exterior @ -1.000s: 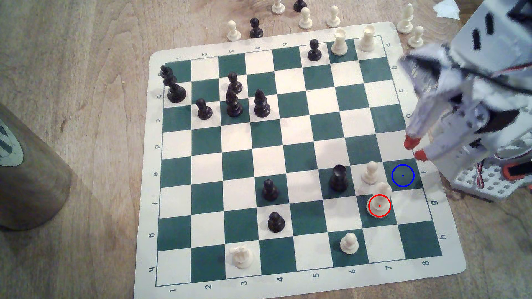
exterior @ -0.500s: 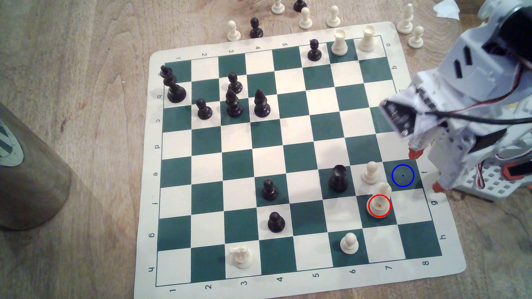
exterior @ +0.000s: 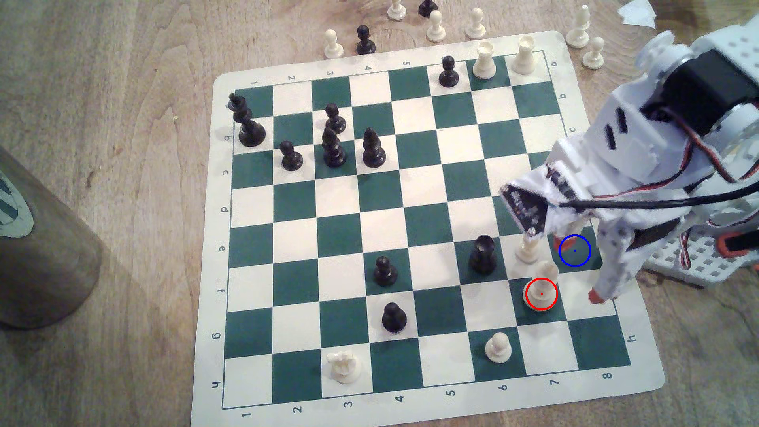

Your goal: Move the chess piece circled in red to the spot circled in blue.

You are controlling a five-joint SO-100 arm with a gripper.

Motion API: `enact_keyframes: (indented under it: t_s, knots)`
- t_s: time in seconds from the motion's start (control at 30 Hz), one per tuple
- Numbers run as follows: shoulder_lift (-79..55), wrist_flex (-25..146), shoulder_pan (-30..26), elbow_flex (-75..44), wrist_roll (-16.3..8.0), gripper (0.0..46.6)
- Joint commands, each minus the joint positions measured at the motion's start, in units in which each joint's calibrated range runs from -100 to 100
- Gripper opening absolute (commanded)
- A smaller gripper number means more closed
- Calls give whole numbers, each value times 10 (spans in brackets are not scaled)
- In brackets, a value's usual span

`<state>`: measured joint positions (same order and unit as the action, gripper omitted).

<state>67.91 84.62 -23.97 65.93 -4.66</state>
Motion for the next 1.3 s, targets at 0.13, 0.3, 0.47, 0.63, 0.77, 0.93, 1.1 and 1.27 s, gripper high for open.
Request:
enact_keyframes:
  t_s: [0.13,0.3,0.47,0.63,0.77,0.93,1.1,1.27]
  knots:
    - [-46,-30,9,13,2,195]
    - [-65,-62,12,36,3,192]
    - [-79,-103,24,49,0,185]
    - [-86,-123,33,49,0,179]
    - [-86,-134,33,47,-1,175]
    - [-53,-139,33,42,-8,172]
    - [-43,-135,31,41,-9,165]
    - [-44,-137,27,43,-13,135]
